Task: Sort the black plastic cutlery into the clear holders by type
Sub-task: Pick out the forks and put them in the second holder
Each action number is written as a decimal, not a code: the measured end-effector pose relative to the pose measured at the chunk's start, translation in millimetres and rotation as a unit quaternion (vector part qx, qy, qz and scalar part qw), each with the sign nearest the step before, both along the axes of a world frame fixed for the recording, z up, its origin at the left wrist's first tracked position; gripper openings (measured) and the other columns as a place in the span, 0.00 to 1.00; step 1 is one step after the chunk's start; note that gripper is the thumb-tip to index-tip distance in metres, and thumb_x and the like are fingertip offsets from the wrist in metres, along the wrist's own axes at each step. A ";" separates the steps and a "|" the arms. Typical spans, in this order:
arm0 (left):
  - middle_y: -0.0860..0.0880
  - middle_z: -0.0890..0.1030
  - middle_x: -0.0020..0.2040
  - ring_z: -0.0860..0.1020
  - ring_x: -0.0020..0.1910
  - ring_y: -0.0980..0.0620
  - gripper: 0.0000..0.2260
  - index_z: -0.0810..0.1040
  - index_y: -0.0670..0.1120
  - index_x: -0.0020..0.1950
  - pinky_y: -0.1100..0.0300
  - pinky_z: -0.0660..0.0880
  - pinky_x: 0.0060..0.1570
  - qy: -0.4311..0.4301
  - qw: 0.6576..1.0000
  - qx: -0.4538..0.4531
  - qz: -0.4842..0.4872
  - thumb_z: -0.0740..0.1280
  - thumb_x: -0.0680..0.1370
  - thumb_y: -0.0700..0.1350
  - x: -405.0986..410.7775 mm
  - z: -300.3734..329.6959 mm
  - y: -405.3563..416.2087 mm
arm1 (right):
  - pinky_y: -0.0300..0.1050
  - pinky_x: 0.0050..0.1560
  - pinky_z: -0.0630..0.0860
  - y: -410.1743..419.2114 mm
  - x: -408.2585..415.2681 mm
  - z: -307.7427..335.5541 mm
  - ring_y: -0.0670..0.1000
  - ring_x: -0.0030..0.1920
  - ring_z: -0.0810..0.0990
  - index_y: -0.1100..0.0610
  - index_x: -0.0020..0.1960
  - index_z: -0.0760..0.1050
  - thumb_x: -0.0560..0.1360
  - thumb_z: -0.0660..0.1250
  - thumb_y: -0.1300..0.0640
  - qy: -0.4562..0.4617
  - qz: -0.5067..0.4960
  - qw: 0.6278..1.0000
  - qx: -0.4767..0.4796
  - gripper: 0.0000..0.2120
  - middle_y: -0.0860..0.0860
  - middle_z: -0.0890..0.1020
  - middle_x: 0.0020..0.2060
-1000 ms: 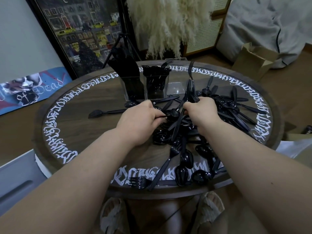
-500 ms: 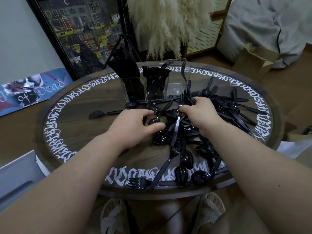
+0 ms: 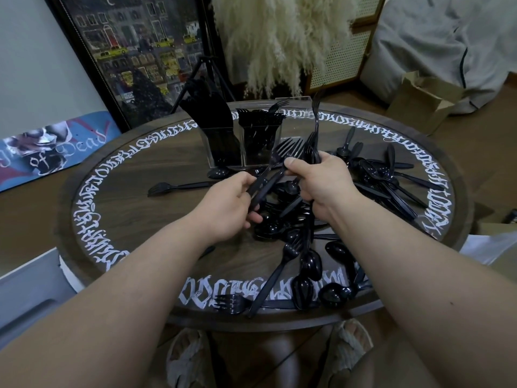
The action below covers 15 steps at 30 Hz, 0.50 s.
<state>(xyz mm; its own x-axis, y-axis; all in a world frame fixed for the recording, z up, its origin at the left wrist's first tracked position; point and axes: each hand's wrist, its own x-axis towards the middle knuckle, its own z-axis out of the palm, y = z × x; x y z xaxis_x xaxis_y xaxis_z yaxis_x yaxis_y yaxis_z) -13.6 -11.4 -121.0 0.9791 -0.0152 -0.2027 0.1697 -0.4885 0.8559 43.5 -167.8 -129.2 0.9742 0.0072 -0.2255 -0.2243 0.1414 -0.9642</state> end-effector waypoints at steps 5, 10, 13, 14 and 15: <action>0.51 0.77 0.33 0.73 0.34 0.51 0.11 0.73 0.48 0.43 0.56 0.70 0.38 -0.039 0.998 0.049 -0.001 0.55 0.79 0.38 0.5 2.2 -2.6 | 0.35 0.20 0.56 6.5 -3.5 1.1 0.43 0.18 0.61 0.57 0.41 0.73 0.74 0.70 0.63 0.002 0.007 1.000 0.020 0.06 0.55 0.79 0.33; 0.50 0.77 0.41 0.74 0.43 0.51 0.09 0.75 0.48 0.49 0.55 0.68 0.46 -0.069 0.984 0.162 -0.022 0.57 0.82 0.48 3.4 6.0 -1.4 | 0.37 0.21 0.59 7.7 -4.0 1.0 0.44 0.20 0.63 0.56 0.46 0.72 0.73 0.72 0.50 -0.017 0.028 0.998 -0.057 0.12 0.53 0.76 0.33; 0.52 0.73 0.36 0.71 0.37 0.54 0.10 0.74 0.46 0.49 0.56 0.66 0.37 -0.065 0.984 0.168 0.014 0.56 0.83 0.48 3.9 4.6 3.9 | 0.38 0.22 0.59 7.1 -4.5 7.5 0.45 0.21 0.62 0.54 0.51 0.67 0.77 0.65 0.46 0.025 0.036 0.998 -0.042 0.13 0.52 0.73 0.31; 0.51 0.73 0.36 0.70 0.36 0.53 0.10 0.73 0.45 0.49 0.56 0.65 0.36 -0.059 0.984 0.167 0.026 0.56 0.83 0.48 4.6 3.6 5.6 | 0.38 0.23 0.58 6.4 -4.6 9.1 0.46 0.22 0.61 0.54 0.49 0.67 0.79 0.62 0.48 0.040 0.035 0.998 -0.020 0.10 0.52 0.72 0.30; 0.51 0.72 0.36 0.70 0.36 0.52 0.10 0.73 0.45 0.48 0.55 0.65 0.35 -0.056 0.984 0.166 0.035 0.56 0.83 0.48 5.6 2.1 6.7 | 0.39 0.24 0.59 5.8 -4.9 10.0 0.47 0.23 0.61 0.54 0.47 0.67 0.80 0.59 0.51 0.049 0.033 0.998 0.001 0.07 0.52 0.71 0.30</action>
